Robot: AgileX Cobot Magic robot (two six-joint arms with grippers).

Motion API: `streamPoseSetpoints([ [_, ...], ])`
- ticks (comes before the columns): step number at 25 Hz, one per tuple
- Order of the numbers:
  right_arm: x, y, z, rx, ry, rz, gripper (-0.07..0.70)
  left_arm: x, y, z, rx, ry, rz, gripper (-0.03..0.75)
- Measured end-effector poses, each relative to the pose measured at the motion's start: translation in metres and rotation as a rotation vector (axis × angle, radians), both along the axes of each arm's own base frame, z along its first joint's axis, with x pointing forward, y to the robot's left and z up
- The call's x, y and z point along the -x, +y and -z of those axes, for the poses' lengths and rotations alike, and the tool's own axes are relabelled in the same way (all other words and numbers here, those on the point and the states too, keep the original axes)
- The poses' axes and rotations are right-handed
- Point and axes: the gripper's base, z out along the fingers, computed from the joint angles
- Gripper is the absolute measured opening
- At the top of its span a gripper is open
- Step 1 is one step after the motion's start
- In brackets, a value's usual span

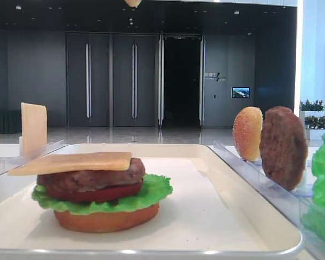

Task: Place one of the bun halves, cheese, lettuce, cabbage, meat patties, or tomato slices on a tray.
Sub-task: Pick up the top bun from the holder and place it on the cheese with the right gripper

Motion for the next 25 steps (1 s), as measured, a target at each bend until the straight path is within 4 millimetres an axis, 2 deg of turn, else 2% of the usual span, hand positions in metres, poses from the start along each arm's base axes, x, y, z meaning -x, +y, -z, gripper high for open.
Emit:
streamPoseSetpoints([
  [8,-0.004,0.003,0.005,0.006,0.005,0.014,0.104,0.000,0.000,0.000,0.000,0.000,0.000,0.589],
  [16,-0.021,0.025,0.031,-0.034,0.060,-0.036,0.104,0.000,0.000,0.000,0.000,0.000,0.000,0.589],
  [25,-0.038,0.035,0.065,-0.001,0.084,-0.067,0.104,0.000,0.000,0.000,0.000,0.000,0.000,0.589],
])
